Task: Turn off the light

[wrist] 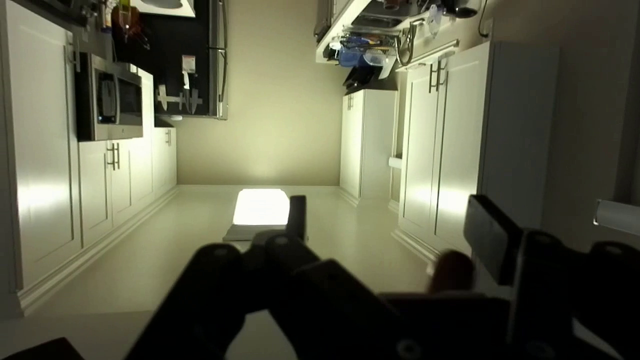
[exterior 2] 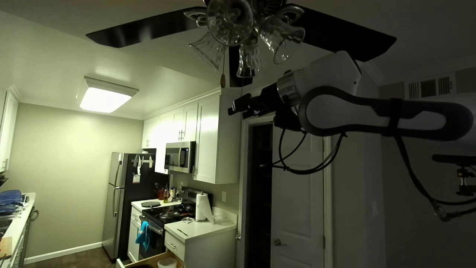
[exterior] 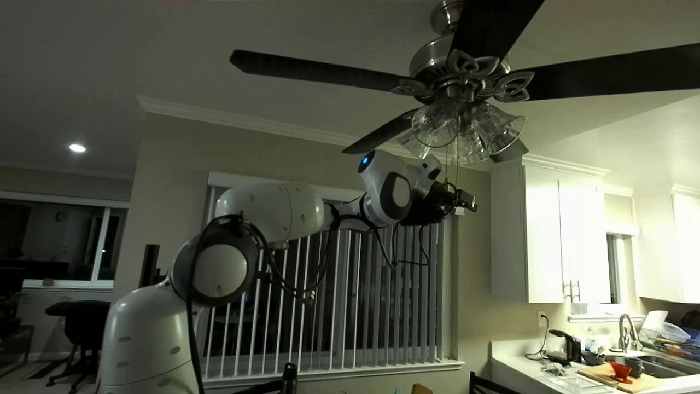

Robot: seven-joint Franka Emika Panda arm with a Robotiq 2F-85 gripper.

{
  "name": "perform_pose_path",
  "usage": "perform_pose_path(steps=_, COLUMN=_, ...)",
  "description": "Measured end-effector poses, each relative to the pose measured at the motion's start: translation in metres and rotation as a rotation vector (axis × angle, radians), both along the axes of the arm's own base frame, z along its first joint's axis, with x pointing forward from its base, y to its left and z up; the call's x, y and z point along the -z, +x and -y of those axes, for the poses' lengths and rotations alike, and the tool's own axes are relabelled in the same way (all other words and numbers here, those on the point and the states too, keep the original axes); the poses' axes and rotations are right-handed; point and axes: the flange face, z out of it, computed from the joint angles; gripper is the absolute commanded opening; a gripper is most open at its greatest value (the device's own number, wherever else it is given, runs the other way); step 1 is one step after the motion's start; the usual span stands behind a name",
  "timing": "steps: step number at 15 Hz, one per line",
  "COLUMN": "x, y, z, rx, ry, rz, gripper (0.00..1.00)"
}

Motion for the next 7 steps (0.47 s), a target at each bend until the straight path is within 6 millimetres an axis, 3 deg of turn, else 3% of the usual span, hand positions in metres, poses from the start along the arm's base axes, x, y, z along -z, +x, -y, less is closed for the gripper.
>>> perform_pose_path(steps=7, x=0.0062, y=0.003, z=-0.0001, rx=0.008, ry=-0.014, rz=-0.037, gripper=1.0)
